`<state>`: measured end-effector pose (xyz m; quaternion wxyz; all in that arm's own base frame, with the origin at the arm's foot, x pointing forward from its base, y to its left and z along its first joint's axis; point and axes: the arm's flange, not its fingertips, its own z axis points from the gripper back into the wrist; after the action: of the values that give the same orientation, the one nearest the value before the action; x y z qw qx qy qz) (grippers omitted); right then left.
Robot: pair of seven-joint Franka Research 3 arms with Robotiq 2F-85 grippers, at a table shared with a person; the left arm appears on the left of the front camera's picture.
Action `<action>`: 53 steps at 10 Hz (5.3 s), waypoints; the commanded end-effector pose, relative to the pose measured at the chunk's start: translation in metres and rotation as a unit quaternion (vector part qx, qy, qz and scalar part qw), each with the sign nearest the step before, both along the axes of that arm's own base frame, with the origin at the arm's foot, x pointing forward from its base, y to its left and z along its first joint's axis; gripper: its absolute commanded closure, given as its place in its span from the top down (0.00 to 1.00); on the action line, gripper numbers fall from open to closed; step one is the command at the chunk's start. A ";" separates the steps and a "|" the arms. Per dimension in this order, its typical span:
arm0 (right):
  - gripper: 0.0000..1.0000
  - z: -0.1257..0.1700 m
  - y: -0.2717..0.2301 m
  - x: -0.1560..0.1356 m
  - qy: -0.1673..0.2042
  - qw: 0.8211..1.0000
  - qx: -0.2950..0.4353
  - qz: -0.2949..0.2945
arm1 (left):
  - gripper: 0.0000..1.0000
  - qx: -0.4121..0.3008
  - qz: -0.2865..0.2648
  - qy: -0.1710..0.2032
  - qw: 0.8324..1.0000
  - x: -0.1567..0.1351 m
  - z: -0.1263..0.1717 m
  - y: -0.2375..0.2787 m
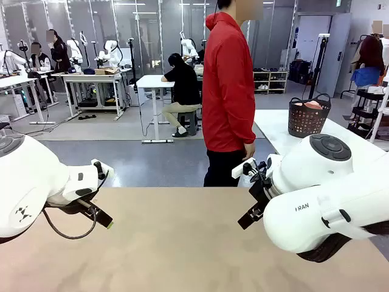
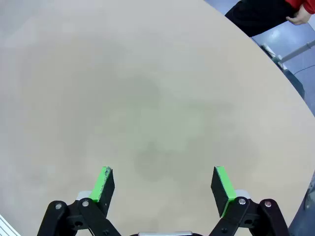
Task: Fold the towel.
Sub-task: Grab the top end of the 100 cm Hotel Towel extended by the human.
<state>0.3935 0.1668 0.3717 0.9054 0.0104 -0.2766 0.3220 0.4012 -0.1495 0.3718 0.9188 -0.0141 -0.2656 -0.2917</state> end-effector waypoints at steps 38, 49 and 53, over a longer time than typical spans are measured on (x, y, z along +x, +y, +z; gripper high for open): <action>1.00 0.129 -0.396 -0.083 0.126 0.793 0.595 0.048 | 1.00 -0.613 0.003 0.141 0.778 -0.071 0.101 0.406; 1.00 0.129 -0.396 -0.083 0.126 0.793 0.595 0.048 | 1.00 -0.613 0.003 0.141 0.778 -0.071 0.101 0.406; 1.00 0.129 -0.396 -0.083 0.126 0.793 0.595 0.048 | 1.00 -0.613 0.003 0.141 0.778 -0.071 0.101 0.406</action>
<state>0.3089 -0.2280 0.5001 0.7374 0.5985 -0.2867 0.1259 0.3318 0.2566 0.4725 0.7513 -0.6078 -0.2517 -0.0525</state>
